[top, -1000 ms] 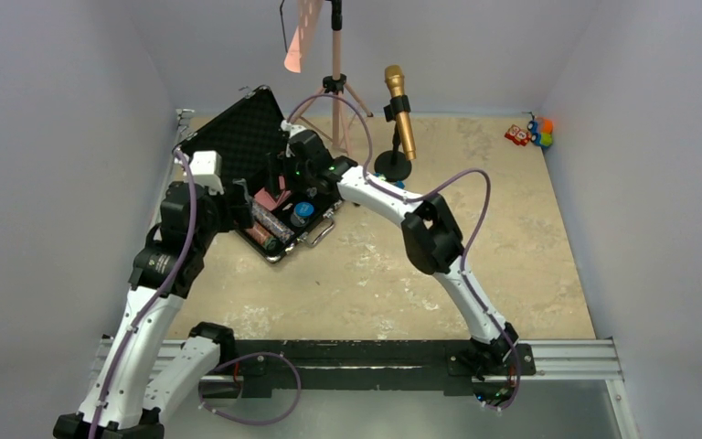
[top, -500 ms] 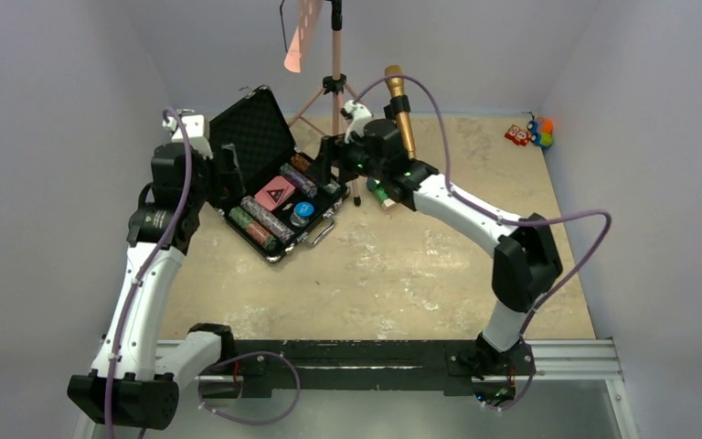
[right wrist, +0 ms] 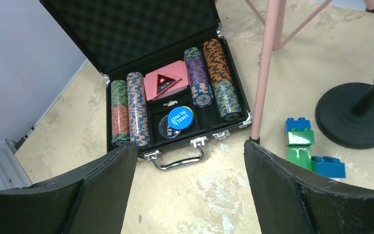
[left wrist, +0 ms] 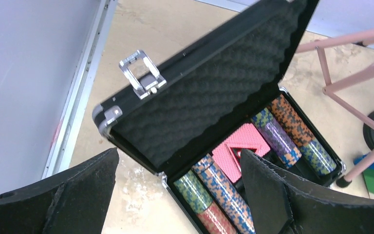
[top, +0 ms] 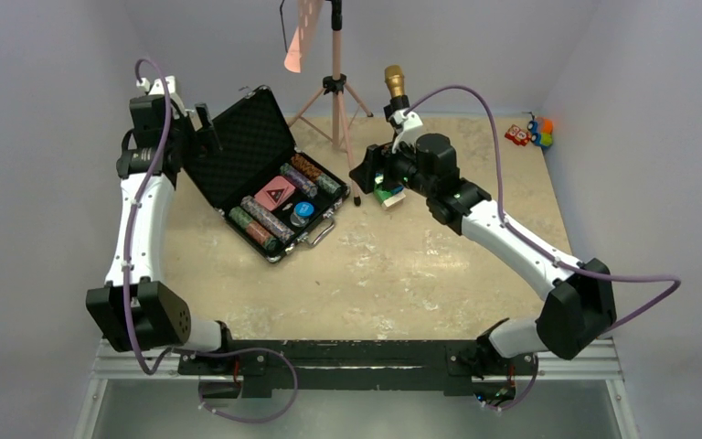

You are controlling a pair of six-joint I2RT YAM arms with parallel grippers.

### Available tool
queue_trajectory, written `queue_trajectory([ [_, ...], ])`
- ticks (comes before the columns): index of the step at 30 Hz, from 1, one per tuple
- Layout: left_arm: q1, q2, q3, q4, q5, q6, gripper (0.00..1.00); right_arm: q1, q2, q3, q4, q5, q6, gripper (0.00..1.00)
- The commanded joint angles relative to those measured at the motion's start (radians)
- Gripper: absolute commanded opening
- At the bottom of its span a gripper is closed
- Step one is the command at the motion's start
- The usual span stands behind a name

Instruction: Pack up texas hold em set

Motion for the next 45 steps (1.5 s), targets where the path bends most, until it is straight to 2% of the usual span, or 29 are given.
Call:
queue_trajectory([
  [1, 0.037, 0.067, 0.109, 0.049, 0.049, 0.021, 0.98, -0.003, -0.051, -0.029, 0.001, 0.042, -0.057, 0.84],
  [10, 0.101, 0.19, 0.166, 0.085, 0.099, 0.049, 0.98, -0.005, -0.075, -0.054, -0.025, 0.052, -0.077, 0.84],
  [16, 0.106, 0.252, 0.172, 0.111, 0.198, 0.064, 0.97, -0.007, -0.068, -0.058, -0.028, 0.05, -0.08, 0.84],
  [21, 0.106, 0.274, 0.143, 0.127, 0.216, 0.065, 0.96, -0.006, -0.06, -0.058, -0.028, 0.046, -0.082, 0.84],
  [37, 0.101, 0.141, -0.062, 0.282, 0.404, -0.003, 0.95, -0.007, -0.044, -0.064, -0.021, 0.037, -0.082, 0.84],
  [45, 0.087, 0.073, -0.142, 0.301, 0.483, -0.053, 0.94, -0.007, -0.049, -0.07, -0.017, 0.032, -0.079, 0.84],
])
